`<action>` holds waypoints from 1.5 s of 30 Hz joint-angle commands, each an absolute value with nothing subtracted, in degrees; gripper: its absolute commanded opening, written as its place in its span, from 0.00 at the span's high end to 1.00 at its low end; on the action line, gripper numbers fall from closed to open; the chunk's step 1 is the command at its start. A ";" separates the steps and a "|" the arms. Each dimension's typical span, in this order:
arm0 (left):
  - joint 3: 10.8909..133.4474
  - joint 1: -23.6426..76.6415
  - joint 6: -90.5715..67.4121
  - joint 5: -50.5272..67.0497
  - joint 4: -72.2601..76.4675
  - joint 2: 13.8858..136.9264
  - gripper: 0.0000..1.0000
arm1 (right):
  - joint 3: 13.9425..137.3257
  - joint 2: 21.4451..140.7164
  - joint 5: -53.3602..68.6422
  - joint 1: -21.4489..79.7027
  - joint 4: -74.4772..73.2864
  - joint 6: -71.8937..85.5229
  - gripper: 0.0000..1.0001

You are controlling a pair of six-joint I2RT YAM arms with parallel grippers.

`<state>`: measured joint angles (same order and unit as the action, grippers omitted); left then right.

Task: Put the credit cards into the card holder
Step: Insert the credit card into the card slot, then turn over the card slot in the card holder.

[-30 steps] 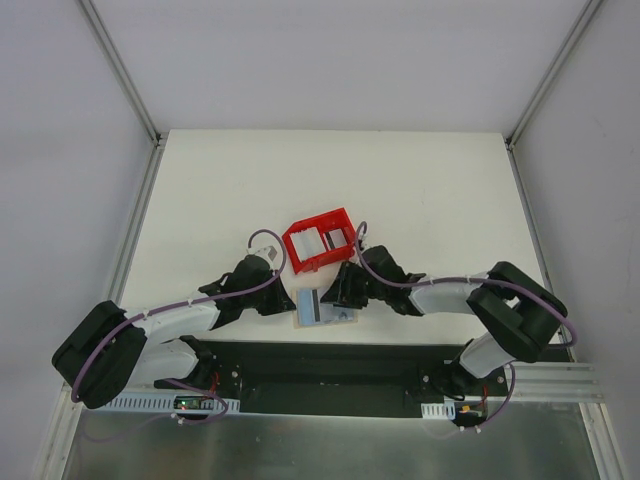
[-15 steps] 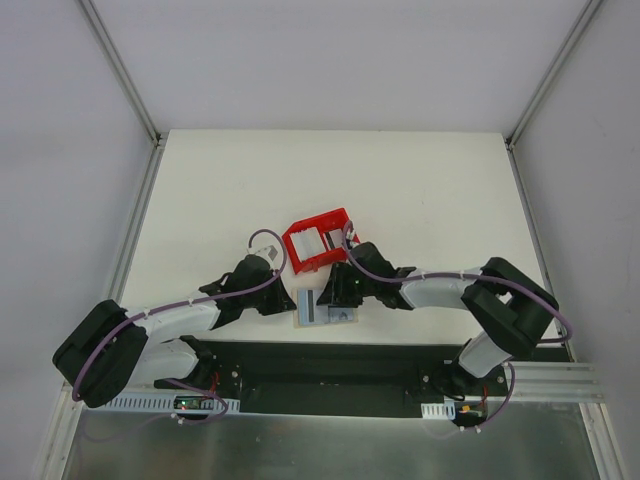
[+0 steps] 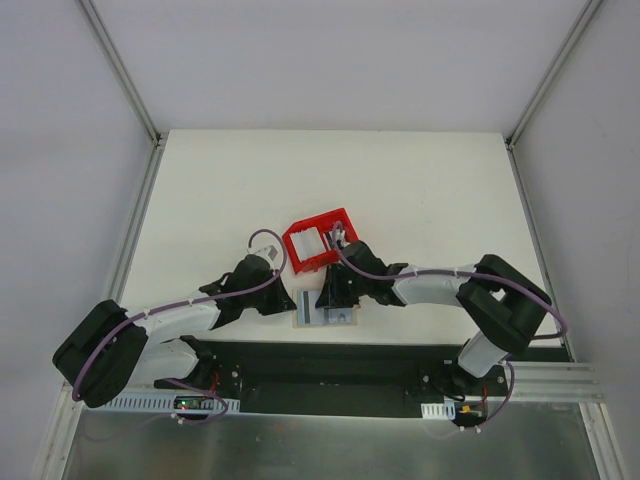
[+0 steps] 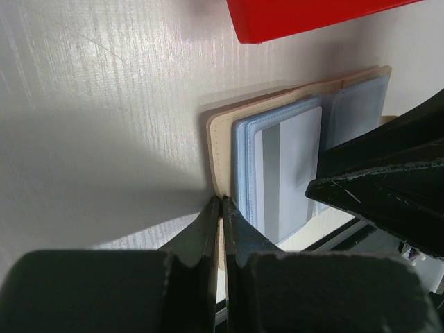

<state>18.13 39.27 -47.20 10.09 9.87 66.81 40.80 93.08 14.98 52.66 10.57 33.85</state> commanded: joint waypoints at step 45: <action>14.50 39.29 -54.84 10.11 9.58 55.20 1.00 | 63.28 96.77 -10.02 66.01 -18.72 19.95 0.33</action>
<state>14.94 39.29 -54.52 10.04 9.58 56.10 60.64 96.31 -9.06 65.58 -17.43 20.91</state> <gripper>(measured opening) 0.005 0.668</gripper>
